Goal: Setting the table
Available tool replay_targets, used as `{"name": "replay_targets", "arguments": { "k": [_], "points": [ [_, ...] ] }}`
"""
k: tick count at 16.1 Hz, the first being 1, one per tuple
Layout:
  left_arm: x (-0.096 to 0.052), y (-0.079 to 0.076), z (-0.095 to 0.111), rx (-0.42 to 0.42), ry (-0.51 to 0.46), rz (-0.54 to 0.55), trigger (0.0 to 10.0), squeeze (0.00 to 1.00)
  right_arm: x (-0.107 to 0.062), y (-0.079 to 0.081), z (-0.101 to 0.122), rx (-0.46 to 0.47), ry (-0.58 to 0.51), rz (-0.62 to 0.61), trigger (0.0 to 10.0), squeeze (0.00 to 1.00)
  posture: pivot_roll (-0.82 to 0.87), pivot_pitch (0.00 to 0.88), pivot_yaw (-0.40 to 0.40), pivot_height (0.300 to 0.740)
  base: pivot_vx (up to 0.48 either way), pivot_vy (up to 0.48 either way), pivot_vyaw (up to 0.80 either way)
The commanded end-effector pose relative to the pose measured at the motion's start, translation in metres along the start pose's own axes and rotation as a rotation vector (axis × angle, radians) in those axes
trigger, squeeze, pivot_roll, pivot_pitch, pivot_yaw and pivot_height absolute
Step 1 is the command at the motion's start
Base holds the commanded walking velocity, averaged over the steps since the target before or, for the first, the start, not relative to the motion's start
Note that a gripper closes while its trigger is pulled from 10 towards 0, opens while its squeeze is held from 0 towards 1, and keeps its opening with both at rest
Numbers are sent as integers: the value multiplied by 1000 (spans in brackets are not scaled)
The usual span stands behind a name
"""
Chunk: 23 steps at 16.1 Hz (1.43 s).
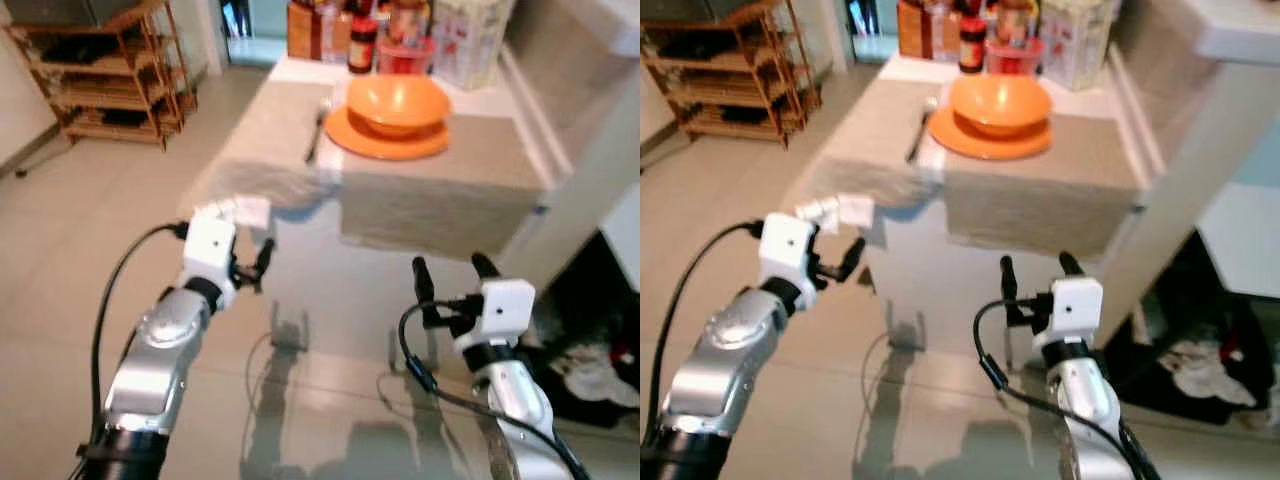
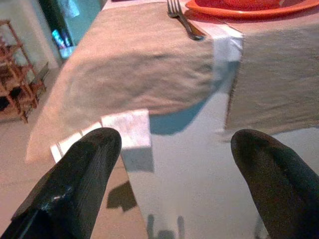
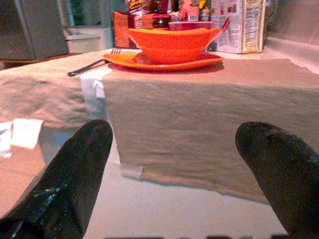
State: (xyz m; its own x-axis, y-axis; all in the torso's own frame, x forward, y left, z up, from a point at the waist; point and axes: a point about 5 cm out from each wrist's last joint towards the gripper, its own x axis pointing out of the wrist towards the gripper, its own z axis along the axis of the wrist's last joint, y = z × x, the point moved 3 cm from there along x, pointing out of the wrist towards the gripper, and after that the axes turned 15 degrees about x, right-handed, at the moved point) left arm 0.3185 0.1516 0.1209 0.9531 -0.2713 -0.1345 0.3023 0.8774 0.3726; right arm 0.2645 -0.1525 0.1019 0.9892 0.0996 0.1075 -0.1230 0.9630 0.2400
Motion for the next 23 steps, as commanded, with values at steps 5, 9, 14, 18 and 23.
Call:
{"name": "replay_targets", "arguments": {
  "k": [5,9,14,18,23],
  "points": [
    [5,-10,18,19,-71,-30,10000,0,-1,-11,3,-14,-9,-44,10000,0,-60,0,20,740,153,115,-446],
    [6,-10,19,26,-75,-27,10000,0,0,-10,3,-21,-8,-38,10000,0,-61,0,20,740,0,-349,0],
    [6,-10,19,27,-77,-22,10000,0,0,-9,-1,-23,1,-32,10000,0,-55,0,19,740,0,-453,0],
    [8,-8,18,36,-66,-14,10000,0,0,-8,-2,-23,5,-28,10000,0,-56,0,17,740,309,-362,0],
    [8,-7,17,26,-60,3,10000,0,-1,-8,-2,-25,10,-29,10000,0,-57,0,16,740,142,-64,0]
  ]
}}
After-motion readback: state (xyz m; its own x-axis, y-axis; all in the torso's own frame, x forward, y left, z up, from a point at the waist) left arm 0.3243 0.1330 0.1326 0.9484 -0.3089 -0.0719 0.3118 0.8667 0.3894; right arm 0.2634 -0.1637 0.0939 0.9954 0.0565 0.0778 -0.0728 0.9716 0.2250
